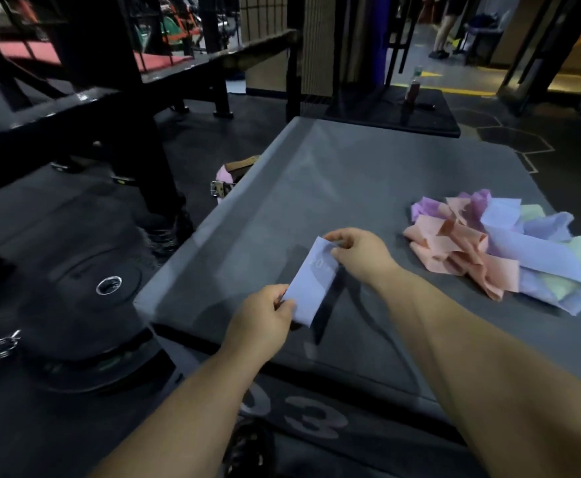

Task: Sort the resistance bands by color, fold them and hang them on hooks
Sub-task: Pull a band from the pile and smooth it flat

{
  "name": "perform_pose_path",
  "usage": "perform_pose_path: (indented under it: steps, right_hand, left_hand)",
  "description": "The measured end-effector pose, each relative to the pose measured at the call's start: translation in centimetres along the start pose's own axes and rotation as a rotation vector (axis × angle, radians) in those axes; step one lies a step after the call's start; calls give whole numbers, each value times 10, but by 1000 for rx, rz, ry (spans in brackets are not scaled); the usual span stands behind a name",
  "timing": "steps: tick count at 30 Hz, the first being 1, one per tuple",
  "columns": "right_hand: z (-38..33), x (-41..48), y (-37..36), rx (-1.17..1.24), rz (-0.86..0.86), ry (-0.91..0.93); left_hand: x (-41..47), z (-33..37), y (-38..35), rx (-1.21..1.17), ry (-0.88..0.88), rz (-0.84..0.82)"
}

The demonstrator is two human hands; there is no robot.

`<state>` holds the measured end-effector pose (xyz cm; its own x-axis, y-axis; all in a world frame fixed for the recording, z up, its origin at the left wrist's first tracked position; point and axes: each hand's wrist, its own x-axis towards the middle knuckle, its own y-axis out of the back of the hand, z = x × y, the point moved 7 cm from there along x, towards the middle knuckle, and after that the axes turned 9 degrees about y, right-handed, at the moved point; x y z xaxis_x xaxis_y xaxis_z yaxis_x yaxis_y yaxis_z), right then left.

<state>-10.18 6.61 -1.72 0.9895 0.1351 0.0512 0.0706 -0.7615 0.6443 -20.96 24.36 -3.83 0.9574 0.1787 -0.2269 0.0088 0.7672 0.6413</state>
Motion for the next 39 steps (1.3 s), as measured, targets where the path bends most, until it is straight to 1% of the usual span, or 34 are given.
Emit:
perform_pose_path:
  steps: [7,12,16,19,23,26,29,32,34,37,39]
  right_hand:
    - [-32,24,-57,18,-66,8]
    - [-37,32,-76,-90,-73,9]
    - [-40,30,-80,-80,-60,17]
    - [-40,28,-84,-50,-32,36]
    - [-44,25,-87,-18,-22,67]
    - [-44,27,-93,-64,-23,79]
    - [-39,30,-95,-135,24,78]
    - [-42,26,-92,-177,57,104]
    - [-43,26,-91,-184,66,136]
    - [-44,26,-98,-165,-18,211]
    - [-45,26,-104,-224,-89,271]
  left_hand:
    - [12,-38,42,133,100,117]
    - [17,-54,57,139,172,139]
    - [19,-59,64,130,192,199]
    - [17,-58,65,130,178,228]
    - [13,-51,70,196,150,261]
    - [11,-49,71,257,145,294]
    - [11,-47,68,348,122,321]
    - [13,-41,63,356,33,304]
    - [15,-37,56,362,-32,254]
    - [19,-37,45,385,-55,154]
    - [20,-35,45,397,-68,166]
